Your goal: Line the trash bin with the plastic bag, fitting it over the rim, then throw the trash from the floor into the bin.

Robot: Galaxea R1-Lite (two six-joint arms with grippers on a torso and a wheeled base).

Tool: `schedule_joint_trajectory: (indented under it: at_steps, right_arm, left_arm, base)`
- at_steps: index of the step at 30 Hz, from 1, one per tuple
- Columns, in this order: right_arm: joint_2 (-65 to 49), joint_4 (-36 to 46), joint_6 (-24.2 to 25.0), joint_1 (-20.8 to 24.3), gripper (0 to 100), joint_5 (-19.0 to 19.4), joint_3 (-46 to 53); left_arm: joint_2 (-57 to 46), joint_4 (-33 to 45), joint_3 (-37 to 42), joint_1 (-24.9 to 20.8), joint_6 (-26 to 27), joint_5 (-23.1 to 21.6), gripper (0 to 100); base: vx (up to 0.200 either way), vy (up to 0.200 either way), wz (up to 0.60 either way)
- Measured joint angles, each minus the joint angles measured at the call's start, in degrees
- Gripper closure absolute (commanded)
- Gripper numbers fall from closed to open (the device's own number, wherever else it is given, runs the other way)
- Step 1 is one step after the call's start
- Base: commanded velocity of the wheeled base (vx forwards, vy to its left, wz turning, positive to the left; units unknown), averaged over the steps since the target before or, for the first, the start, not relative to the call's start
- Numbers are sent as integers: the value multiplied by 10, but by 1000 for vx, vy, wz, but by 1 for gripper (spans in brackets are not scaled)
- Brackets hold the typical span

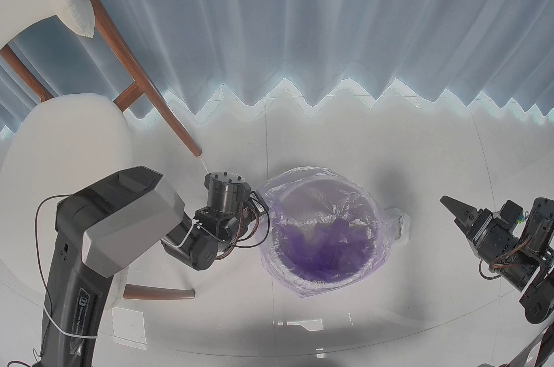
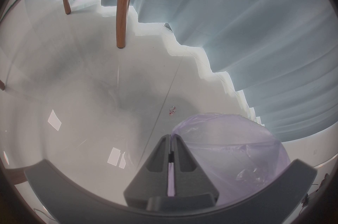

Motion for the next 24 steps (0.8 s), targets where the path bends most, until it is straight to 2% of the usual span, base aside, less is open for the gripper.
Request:
schedule_joint_trajectory:
  at_steps: [24]
  right_arm:
    - [0, 3, -6, 0, 0, -10, 0]
  left_arm:
    - [79, 0, -44, 3, 1, 4, 100]
  base:
    - [0, 0, 0]
